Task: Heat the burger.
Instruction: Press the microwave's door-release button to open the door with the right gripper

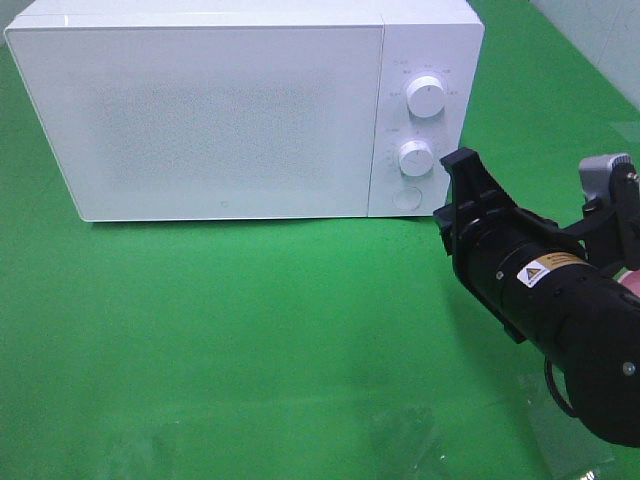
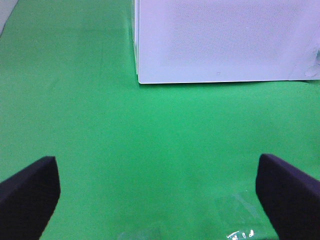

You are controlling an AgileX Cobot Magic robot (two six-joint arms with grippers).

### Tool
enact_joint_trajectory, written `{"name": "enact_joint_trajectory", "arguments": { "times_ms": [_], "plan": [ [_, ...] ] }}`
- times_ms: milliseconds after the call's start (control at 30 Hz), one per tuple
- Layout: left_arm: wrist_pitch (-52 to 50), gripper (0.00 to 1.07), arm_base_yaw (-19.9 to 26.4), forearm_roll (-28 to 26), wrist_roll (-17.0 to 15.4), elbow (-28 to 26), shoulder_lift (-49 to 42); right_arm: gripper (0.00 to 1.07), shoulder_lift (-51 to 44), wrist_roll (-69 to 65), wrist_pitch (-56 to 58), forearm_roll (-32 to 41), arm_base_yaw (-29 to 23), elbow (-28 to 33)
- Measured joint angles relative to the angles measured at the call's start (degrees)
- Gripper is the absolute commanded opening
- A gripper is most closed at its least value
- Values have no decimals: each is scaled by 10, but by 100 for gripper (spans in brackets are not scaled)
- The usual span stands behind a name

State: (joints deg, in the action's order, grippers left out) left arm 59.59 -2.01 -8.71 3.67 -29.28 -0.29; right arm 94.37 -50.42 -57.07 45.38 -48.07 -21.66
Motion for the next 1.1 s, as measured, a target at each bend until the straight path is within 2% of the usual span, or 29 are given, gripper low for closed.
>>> {"name": "enact_joint_trajectory", "arguments": {
  "times_ms": [233,567,933,1100],
  "plan": [
    [0,100,0,0,0,0,0,0,0,-97,4,-42,0,-1],
    [0,100,0,0,0,0,0,0,9,-120,3,-21,1,-1],
    [0,100,0,0,0,0,0,0,73,-218,1,-5,2,-2],
    [0,100,0,0,0,0,0,0,100,-246,2,-17,27,-16]
  ]
}}
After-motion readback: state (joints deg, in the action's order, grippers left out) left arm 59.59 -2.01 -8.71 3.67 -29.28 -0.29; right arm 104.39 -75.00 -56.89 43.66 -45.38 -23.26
